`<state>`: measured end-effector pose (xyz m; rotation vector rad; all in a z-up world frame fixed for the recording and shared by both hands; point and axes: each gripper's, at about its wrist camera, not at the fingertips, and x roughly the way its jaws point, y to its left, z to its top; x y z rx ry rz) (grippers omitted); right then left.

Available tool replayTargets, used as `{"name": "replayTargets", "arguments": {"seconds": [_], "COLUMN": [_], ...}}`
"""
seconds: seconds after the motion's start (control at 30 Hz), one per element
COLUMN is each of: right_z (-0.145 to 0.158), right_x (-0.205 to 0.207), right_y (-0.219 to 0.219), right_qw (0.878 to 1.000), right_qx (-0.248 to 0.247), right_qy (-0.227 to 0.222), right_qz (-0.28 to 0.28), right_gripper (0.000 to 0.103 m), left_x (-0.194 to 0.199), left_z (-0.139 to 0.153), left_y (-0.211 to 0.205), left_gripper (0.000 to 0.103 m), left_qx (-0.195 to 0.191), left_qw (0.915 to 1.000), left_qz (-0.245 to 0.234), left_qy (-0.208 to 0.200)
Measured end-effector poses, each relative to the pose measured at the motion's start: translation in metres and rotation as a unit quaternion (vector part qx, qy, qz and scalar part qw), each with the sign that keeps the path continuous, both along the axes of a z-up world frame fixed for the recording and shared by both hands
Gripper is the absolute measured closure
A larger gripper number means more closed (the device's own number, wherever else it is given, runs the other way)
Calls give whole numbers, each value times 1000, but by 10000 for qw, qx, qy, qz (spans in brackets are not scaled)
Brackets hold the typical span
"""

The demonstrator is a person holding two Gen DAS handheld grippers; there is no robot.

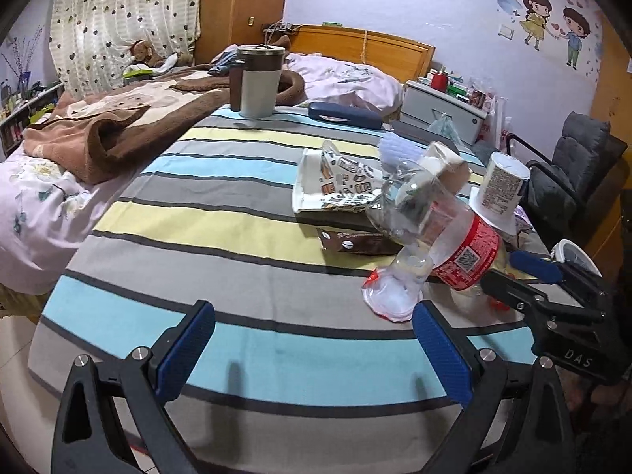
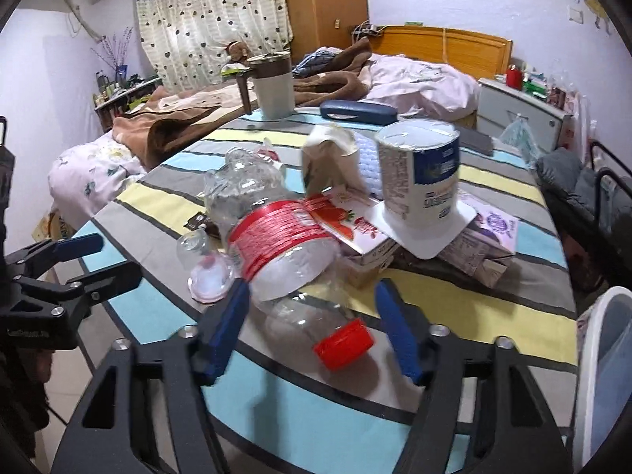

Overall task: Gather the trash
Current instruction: 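Grasp the red-labelled plastic bottle with the right gripper while the left gripper grasps the clear cup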

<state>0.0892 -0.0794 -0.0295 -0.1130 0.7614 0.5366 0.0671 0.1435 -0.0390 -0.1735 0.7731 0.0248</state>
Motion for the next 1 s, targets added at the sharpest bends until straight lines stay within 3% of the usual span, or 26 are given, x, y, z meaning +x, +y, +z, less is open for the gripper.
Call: {"name": "replayTargets", "arguments": {"seconds": [0.07,0.33,0.53,0.77,0.9,0.97,1.0], "right_z": [-2,-1,3,5,5,7,7], "right_x": [1,0,-12,-24,-25,-23,-23], "right_y": [2,0,-16,-40,-38,-37,-38], "right_qw": [9999,9999,9997,9962,9955,9966,9971], "right_qx": [84,93,25,-271,-384,-291,-290], "right_qy": [81,111,94,318,388,376,342], "right_qz": [125,93,-240,-770,-776,-671,-610], "right_gripper": [51,52,52,52,51,48,41], "left_x": [3,17,34,47,52,53,55], "left_z": [-1,-7,-13,-20,-20,-20,-20], "left_y": [-2,-17,-30,-36,-34,-33,-34], "left_gripper": [2,2,3,18,34,42,45], "left_qx": [-76,-118,-163,-216,-424,-446,-411], "left_qw": [9999,9986,9970,9961,9953,9953,9954], "left_qz": [-95,-508,-746,-814,-839,-828,-827], "left_qy": [21,69,124,246,245,246,241]}}
